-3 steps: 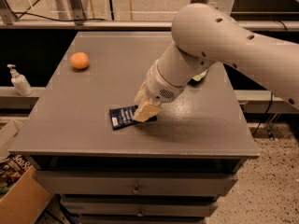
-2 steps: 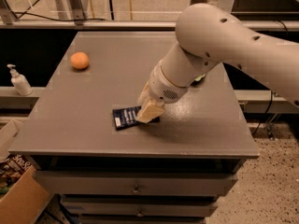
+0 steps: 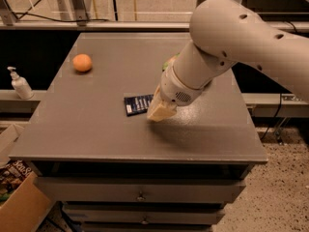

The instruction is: Pick rxbar blueberry

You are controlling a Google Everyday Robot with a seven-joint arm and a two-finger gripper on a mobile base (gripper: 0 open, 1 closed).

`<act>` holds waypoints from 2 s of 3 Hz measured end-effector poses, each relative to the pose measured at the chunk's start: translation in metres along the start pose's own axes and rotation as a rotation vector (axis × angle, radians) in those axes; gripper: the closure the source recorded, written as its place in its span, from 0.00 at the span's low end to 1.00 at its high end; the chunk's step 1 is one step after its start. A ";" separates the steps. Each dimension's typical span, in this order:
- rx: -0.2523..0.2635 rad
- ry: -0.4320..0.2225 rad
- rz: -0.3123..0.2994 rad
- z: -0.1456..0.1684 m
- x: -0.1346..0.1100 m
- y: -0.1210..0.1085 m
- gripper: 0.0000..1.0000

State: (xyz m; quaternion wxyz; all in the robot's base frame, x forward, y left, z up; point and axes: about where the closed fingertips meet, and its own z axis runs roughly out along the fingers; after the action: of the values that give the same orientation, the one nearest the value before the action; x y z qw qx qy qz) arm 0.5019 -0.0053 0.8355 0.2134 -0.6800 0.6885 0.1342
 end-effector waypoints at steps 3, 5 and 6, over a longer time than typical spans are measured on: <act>0.011 -0.053 -0.020 -0.012 -0.011 0.005 0.37; 0.011 -0.053 -0.026 -0.013 -0.013 0.007 0.00; 0.031 -0.071 -0.027 -0.013 -0.013 0.005 0.00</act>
Offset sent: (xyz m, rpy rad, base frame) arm 0.0017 0.0050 0.0138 0.0442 -0.0232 0.0055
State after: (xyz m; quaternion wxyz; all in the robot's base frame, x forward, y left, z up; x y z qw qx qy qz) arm 0.4958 0.0004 0.8523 0.2501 -0.6807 0.6732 0.1444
